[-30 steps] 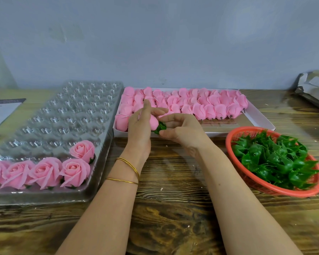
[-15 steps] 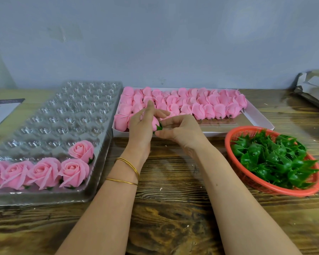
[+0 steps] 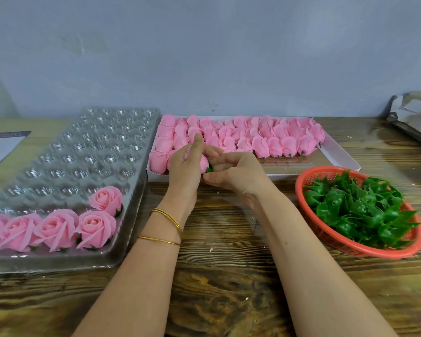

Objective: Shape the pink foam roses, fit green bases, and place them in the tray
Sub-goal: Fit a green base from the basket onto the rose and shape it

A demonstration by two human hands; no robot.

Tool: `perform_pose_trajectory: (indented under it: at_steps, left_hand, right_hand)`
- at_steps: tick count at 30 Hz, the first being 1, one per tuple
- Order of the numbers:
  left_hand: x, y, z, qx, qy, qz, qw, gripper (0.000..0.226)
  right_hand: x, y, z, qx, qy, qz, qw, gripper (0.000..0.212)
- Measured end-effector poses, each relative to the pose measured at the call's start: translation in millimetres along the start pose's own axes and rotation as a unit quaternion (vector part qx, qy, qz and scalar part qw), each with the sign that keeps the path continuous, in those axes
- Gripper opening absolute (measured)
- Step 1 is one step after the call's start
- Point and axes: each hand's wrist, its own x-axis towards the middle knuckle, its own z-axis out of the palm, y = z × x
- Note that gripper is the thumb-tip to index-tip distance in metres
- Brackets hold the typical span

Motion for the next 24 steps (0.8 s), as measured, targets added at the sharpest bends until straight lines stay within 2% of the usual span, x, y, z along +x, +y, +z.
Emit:
perform_pose_trajectory:
  at_steps: [4, 7, 10, 19, 24]
  left_hand:
    - [0.5, -1.5, -0.1, 0.014, 0.004, 0.012, 1.000, 0.055]
    - [0.4, -3.0, -0.2, 0.023, 0.000, 0.024, 0.999, 0.057]
    - [0.7, -4.0, -1.0, 0.028, -0.001, 0.029, 0.999, 0.057]
    - [2.3, -8.3, -1.9, 0.048, 0.002, 0.043, 0.998, 0.053]
    - [2.6, -8.3, -1.2, 0.063, 0.006, 0.042, 0.997, 0.056]
  right_hand:
    - [-0.6, -1.7, 1.7, 0.027, -0.006, 0.015, 1.000, 0.032]
    - [-1.6, -3.4, 3.3, 0.118, -0.035, 0.026, 0.992, 0.023]
    - [-1.3, -6.2, 2.7, 0.164, -0.041, 0.040, 0.985, 0.019]
    - [-2.8, -4.3, 3.7, 0.211, -0.044, 0.066, 0.974, 0.020]
    - [-1.2, -3.4, 3.3, 0.201, -0.039, 0.075, 0.976, 0.019]
